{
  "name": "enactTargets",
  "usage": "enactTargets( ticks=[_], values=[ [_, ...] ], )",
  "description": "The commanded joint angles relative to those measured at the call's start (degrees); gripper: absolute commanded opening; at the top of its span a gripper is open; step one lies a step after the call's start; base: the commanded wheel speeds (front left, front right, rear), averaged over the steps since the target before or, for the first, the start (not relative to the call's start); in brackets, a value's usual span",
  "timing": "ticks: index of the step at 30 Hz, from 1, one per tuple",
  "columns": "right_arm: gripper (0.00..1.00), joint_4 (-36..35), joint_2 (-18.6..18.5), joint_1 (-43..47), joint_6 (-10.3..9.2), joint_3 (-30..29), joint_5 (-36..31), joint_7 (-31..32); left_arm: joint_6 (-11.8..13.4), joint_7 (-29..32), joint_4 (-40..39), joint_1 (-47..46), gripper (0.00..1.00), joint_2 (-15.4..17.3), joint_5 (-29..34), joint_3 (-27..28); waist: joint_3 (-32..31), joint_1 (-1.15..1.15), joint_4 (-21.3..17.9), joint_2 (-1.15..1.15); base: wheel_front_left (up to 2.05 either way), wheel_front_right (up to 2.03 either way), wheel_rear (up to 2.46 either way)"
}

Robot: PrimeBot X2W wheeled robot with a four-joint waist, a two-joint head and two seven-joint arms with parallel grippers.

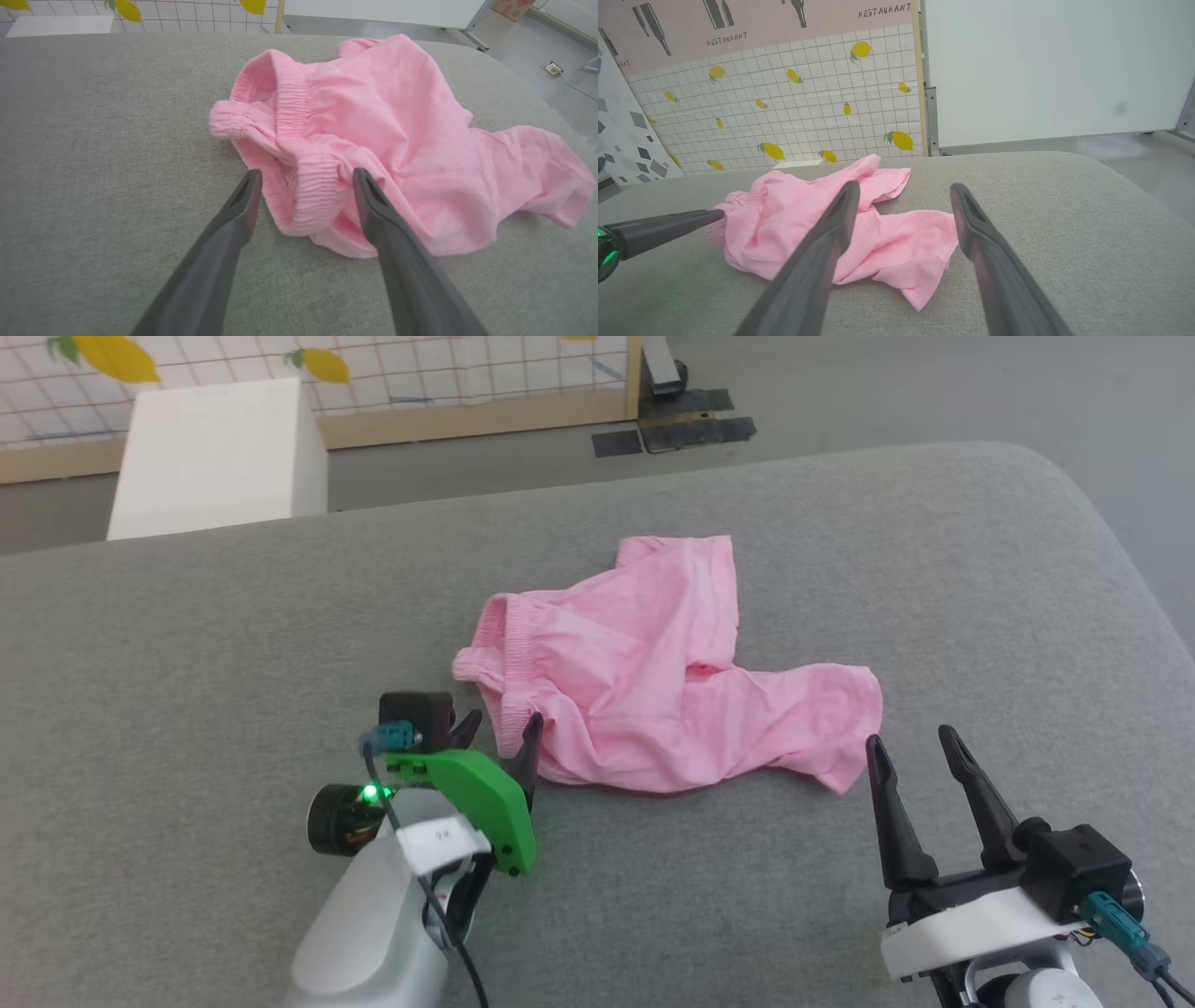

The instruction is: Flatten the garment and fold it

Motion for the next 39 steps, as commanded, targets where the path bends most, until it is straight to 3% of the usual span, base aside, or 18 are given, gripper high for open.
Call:
enactTargets(
  ticks=[1, 5, 6, 7, 11, 15, 21, 30, 31, 32, 33, 39],
  values=[
    [1.00, -0.02, -0.04, -0.31, -0.09, 0.27, 0.55, -0.14, 0.34, 1.40, 0.83, -1.73, 1.00, 0.11, -1.21, 0.04, 1.04, 0.00, -1.38, 0.00, 0.00, 0.00, 0.00],
    [1.00, 0.25, -0.04, -0.32, -0.09, 0.41, 0.87, -0.18, 0.49, 6.62, 3.13, -3.49, 1.00, 0.10, -2.87, -0.09, 1.22, 0.00, -1.80, 0.00, 0.00, 0.00, 0.00],
    [1.00, 0.30, -0.04, -0.31, -0.09, 0.39, 0.95, -0.21, 0.10, 7.45, 3.23, -3.77, 0.55, 0.10, -3.35, -0.32, 1.18, 0.00, -1.81, 0.00, 0.00, 0.00, 0.00],
    [1.00, 0.35, -0.04, -0.31, -0.09, 0.33, 0.98, -0.22, -0.09, 7.89, 3.20, -3.90, 0.00, 0.10, -3.61, -0.48, 1.13, 0.00, -1.75, 0.00, 0.00, 0.00, 0.00],
    [1.00, 0.40, -0.04, -0.23, -0.09, -0.12, 1.36, -0.29, -0.93, 7.87, 1.43, -3.35, 0.00, 0.10, -5.11, -0.80, 0.54, 0.00, -0.73, 0.00, 0.00, 0.00, 0.00],
    [1.00, 0.20, -0.04, 0.11, -0.09, -0.56, 1.39, -0.28, -0.04, 5.63, -3.05, -0.25, 0.00, 0.32, -6.40, 0.47, -0.40, 0.00, 1.15, 0.00, 0.00, 0.00, 0.00],
    [1.00, -0.37, -0.04, 0.59, -0.09, -1.44, 1.10, 0.27, 4.33, 6.28, -14.78, 9.18, 0.00, 3.62, -7.12, 3.67, -1.29, 0.00, 4.53, 0.00, 0.00, 0.00, 0.00],
    [1.00, -1.10, -0.04, 0.53, -0.09, -2.16, 0.71, 1.36, 13.16, 15.57, -30.26, 24.81, 0.00, 8.98, -8.45, 9.27, -0.70, 0.00, 7.72, 0.00, 0.00, 0.00, 0.00],
    [1.00, -1.07, -0.04, 0.43, -0.09, -2.12, 0.65, 1.50, 13.52, 16.18, -30.52, 25.51, 0.06, 9.14, -8.79, 9.62, -0.62, 0.00, 7.81, 0.00, 0.00, 0.00, 0.00],
    [1.00, -1.00, -0.04, 0.32, -0.09, -2.07, 0.66, 1.71, 13.71, 16.24, -30.77, 26.01, 0.67, 9.14, -9.15, 9.99, -0.55, 0.00, 7.89, 0.00, 0.00, 0.00, 0.00],
    [1.00, -0.96, -0.04, 0.25, -0.09, -1.95, 0.61, 1.93, 13.56, 15.77, -31.01, 26.19, 1.00, 8.84, -9.64, 10.23, -0.49, 0.00, 7.93, 0.00, 0.00, 0.00, 0.00],
    [1.00, -1.09, -0.04, -0.02, -0.09, 0.24, -0.78, 5.17, 9.10, 6.17, -31.36, 25.54, 1.00, 6.02, -11.96, 10.96, -0.01, 0.00, 8.39, 0.00, 0.00, 0.00, 0.00]
  ],
)
